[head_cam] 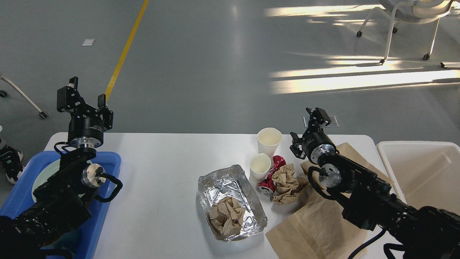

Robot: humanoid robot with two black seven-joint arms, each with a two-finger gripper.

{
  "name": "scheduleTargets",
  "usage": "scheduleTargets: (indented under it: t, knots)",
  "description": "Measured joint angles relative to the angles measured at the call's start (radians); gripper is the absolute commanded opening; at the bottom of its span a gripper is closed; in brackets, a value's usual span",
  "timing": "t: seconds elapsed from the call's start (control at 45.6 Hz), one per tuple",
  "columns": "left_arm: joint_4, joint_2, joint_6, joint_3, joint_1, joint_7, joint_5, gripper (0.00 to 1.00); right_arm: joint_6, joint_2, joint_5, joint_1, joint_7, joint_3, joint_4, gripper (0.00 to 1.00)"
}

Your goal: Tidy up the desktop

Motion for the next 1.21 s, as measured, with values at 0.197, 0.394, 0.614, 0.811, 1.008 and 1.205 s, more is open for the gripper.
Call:
scheduleTargets:
  t: [0.197, 0.394, 0.614, 0.811, 1.008, 1.205]
  knots:
    - [0.0, 0.0, 0.0, 0.0, 0.0, 0.0, -0.001, 0.97, 0.0, 0.0, 0.0, 0.0, 0.0, 0.0, 0.0, 1.0]
    - [0.0, 0.0, 0.0, 0.0, 0.0, 0.0, -0.001, 0.97, 0.0, 0.0, 0.0, 0.0, 0.0, 0.0, 0.0, 1.0]
    - [0.0, 0.0, 0.0, 0.0, 0.0, 0.0, -0.001, 0.97, 0.0, 0.0, 0.0, 0.0, 0.001, 0.001, 0.0, 1.0]
    - [0.0, 0.0, 0.0, 0.0, 0.0, 0.0, -0.001, 0.97, 0.0, 0.0, 0.0, 0.0, -0.002, 0.015, -0.002, 1.0]
    - [0.0, 0.0, 0.0, 0.0, 0.0, 0.0, -0.001, 0.97, 0.006, -0.004, 0.029, 0.001, -0.009, 0.03, 0.006, 1.0]
    - [0.0, 0.0, 0.0, 0.0, 0.0, 0.0, -0.001, 0.97, 0.008, -0.015, 0.032, 0.03, -0.008, 0.029, 0.012, 1.0]
